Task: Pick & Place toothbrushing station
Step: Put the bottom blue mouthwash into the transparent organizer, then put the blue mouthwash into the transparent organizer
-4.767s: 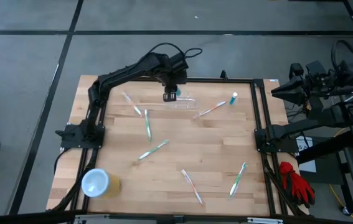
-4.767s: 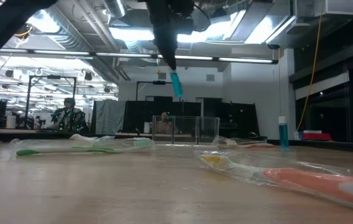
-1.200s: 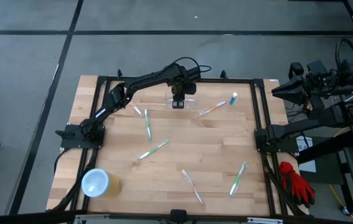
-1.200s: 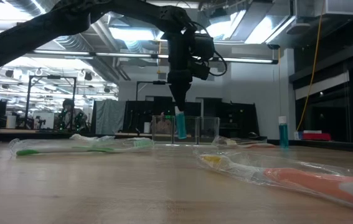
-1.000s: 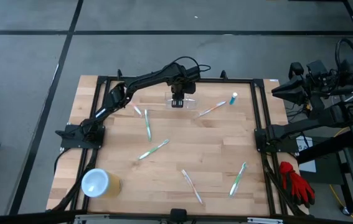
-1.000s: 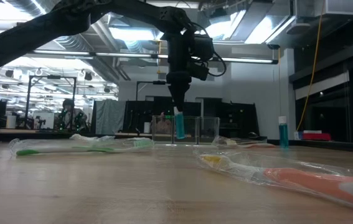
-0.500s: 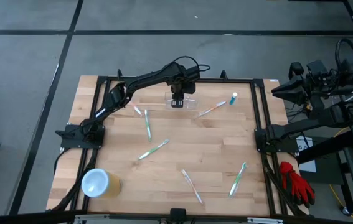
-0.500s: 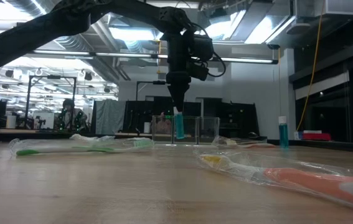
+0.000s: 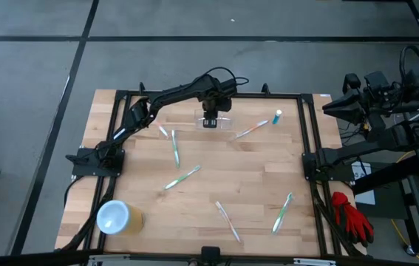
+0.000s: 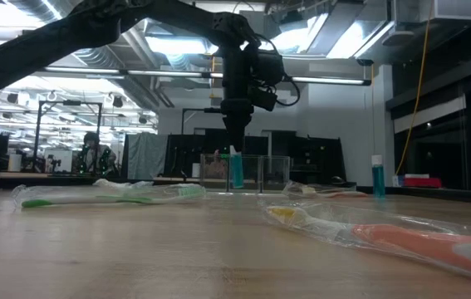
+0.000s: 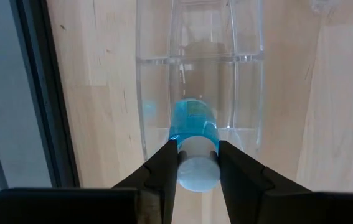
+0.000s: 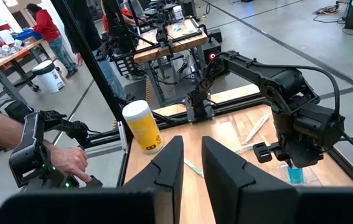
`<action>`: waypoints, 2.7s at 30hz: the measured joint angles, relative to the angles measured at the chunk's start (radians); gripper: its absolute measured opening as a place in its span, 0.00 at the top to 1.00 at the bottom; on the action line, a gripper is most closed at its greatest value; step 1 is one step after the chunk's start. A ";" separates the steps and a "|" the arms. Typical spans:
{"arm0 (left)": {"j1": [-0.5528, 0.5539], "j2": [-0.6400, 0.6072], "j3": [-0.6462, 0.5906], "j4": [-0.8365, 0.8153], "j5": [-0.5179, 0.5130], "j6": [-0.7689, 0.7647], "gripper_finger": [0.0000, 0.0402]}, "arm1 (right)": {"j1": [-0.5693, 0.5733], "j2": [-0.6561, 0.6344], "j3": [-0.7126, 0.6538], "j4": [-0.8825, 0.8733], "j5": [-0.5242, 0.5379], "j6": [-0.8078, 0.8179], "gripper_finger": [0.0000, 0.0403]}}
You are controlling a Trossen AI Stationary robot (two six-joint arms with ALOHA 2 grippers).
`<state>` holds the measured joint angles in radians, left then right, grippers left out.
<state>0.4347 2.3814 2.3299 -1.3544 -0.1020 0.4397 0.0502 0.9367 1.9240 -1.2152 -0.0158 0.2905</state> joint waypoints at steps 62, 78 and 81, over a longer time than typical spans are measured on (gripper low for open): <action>-0.001 -0.019 0.026 0.061 0.027 -0.005 0.64 | 0.000 0.000 0.000 -0.001 0.001 -0.009 0.85; 0.129 -0.368 -0.044 0.234 0.307 -0.207 0.64 | 0.000 -0.014 0.000 -0.160 0.202 -0.036 0.85; 0.154 -0.459 -0.169 0.226 0.353 -0.232 0.64 | 0.000 -0.027 0.000 -0.271 0.321 0.013 0.85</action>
<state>0.5892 1.9226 2.1608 -1.1285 0.2505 0.2080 0.0502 0.9101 1.9240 -1.4864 0.3056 0.3037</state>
